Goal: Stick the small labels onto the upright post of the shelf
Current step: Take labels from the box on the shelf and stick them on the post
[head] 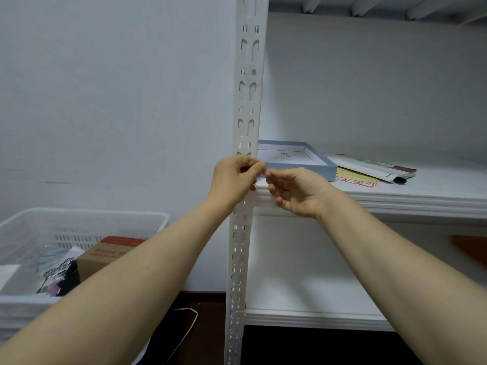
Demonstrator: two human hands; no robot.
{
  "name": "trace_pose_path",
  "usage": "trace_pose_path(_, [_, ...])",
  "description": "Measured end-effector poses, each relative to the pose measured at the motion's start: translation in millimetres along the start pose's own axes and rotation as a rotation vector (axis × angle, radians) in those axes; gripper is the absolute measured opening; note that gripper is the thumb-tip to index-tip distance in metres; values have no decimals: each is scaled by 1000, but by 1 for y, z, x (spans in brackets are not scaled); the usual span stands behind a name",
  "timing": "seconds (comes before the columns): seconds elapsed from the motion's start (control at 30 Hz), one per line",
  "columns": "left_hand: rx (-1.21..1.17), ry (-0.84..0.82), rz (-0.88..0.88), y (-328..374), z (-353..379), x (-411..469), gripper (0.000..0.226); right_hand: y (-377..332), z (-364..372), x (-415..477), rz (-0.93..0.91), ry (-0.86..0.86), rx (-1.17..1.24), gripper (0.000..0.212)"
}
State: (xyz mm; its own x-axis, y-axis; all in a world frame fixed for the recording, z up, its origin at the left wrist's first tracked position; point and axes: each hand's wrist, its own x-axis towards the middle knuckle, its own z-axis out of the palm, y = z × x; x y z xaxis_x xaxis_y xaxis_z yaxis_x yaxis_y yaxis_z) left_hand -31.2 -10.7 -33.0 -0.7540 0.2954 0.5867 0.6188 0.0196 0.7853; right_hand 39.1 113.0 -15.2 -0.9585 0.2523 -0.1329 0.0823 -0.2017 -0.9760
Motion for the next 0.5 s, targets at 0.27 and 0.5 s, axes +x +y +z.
trace_pose_path(0.27, [-292, 180, -135, 6, -23, 9, 15, 3, 8, 6, -456, 197, -395, 4])
trace_pose_path(0.5, [-214, 233, -259, -12, -27, 5, 31, 21, 15, 24, -677, 371, -813, 19])
